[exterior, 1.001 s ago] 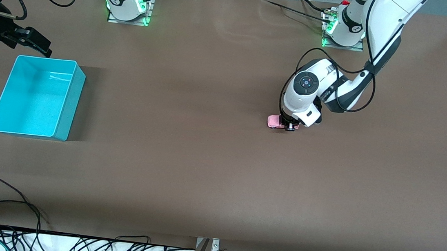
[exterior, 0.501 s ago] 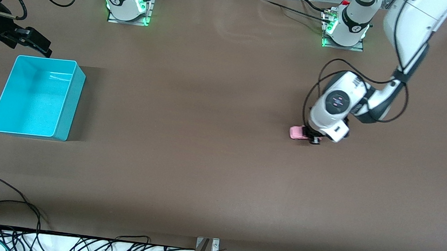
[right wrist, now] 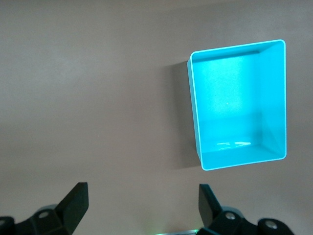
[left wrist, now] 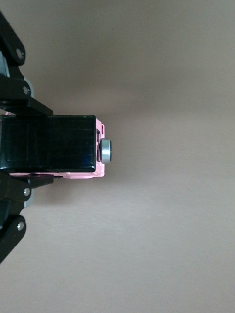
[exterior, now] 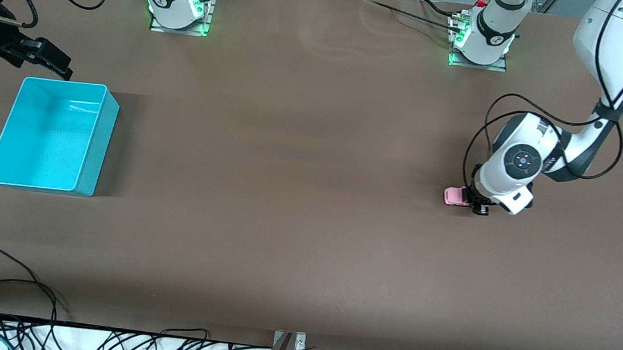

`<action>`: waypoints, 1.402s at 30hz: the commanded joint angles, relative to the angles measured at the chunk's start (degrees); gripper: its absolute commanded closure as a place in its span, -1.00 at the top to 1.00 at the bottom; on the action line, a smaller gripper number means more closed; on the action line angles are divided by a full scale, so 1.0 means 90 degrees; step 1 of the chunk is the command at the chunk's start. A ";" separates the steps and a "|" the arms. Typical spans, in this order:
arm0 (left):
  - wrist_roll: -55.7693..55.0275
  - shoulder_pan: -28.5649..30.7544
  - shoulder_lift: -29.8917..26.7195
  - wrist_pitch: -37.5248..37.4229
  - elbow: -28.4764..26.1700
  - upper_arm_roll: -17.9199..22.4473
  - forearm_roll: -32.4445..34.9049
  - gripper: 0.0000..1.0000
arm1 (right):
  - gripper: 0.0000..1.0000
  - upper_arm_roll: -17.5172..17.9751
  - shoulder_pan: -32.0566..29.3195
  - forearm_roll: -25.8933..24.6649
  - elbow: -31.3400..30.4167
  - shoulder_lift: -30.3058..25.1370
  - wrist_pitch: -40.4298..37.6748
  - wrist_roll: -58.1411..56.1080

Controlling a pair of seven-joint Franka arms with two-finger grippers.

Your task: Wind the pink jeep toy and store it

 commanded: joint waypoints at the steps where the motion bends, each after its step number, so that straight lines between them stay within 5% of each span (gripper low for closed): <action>1: 0.0471 0.0316 0.0231 0.0227 -0.0030 0.0063 0.0348 -1.00 | 1.00 0.0040 -0.0029 -0.0017 -0.0020 -0.0048 -0.0105 -0.0024; 18: 0.0823 0.0766 0.0299 0.0247 -0.0060 0.0063 0.0787 -1.00 | 1.00 0.0040 -0.0029 -0.0017 -0.0020 -0.0048 -0.0134 -0.0014; 19: 0.0823 0.0766 0.0299 0.0247 -0.0050 0.0063 0.0787 -0.84 | 1.00 0.0040 -0.0029 -0.0017 -0.0020 -0.0048 -0.0134 -0.0024; 20: 0.0823 0.0766 0.0289 0.0247 -0.0040 0.0063 0.0787 -0.43 | 1.00 0.0040 -0.0029 -0.0017 -0.0020 -0.0048 -0.0134 -0.0024; 22: 0.0823 0.0756 0.0280 0.0237 0.0018 0.0053 0.0787 0.99 | 1.00 0.0040 -0.0029 -0.0017 -0.0020 -0.0048 -0.0134 -0.0024; 31: 0.1057 0.0775 -0.0267 -0.0825 0.0457 -0.0287 0.0660 1.00 | 1.00 0.0040 -0.0029 -0.0027 -0.0020 -0.0048 -0.0134 -0.0024; 32: 0.1377 0.0804 -0.0461 -0.1640 0.0873 -0.0540 0.0244 1.00 | 1.00 0.0040 -0.0029 -0.0027 -0.0020 -0.0048 -0.0134 -0.0024; 42: 0.2804 0.0785 -0.0619 -0.3237 0.2165 -0.0806 -0.0579 1.00 | 1.00 0.0040 -0.0029 -0.0027 -0.0020 -0.0048 -0.0124 -0.0024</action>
